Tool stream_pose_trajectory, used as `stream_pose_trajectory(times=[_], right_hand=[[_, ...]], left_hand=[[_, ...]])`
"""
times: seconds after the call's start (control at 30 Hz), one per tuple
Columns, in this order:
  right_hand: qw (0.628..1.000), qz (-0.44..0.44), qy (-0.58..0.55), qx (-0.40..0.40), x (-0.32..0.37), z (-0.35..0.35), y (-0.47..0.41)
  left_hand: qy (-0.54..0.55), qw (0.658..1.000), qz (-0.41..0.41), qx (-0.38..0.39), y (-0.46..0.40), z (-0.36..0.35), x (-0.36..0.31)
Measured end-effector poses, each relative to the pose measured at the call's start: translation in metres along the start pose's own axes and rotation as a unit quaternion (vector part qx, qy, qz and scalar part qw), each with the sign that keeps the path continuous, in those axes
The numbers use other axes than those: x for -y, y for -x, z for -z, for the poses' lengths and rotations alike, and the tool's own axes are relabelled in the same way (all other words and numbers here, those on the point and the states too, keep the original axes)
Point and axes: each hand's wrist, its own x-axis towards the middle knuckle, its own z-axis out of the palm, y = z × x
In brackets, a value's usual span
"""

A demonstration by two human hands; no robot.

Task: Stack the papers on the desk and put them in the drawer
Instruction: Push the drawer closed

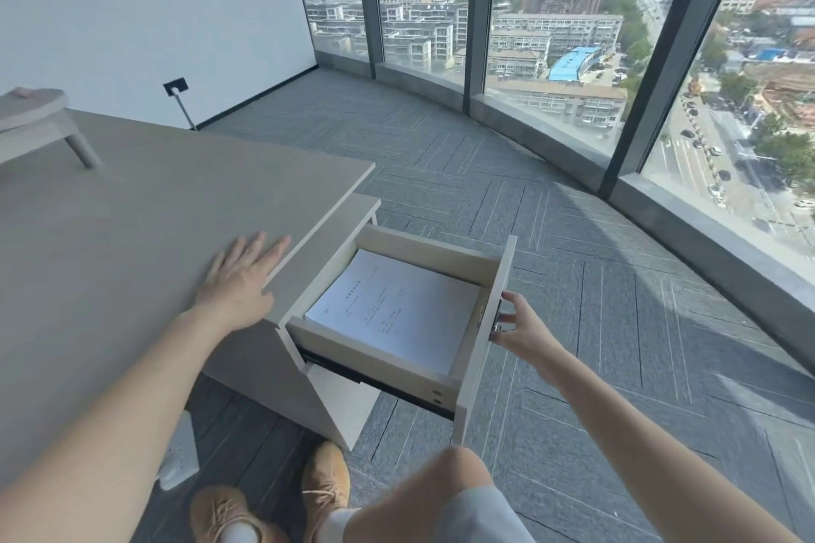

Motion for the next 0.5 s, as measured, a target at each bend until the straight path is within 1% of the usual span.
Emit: stream_pose_trajectory(times=[0.4, 0.5], right_hand=[[0.999, 0.028, 0.001, 0.022, 0.037, -0.063, -0.036], [0.998, 0.036, -0.02, 0.046, 0.045, -0.076, -0.044]], left_hand=[[0.022, 1.0, -0.006, -0.011, -0.002, 0.0, 0.002], [0.035, 0.999, -0.003, -0.01, -0.002, 0.001, 0.001]])
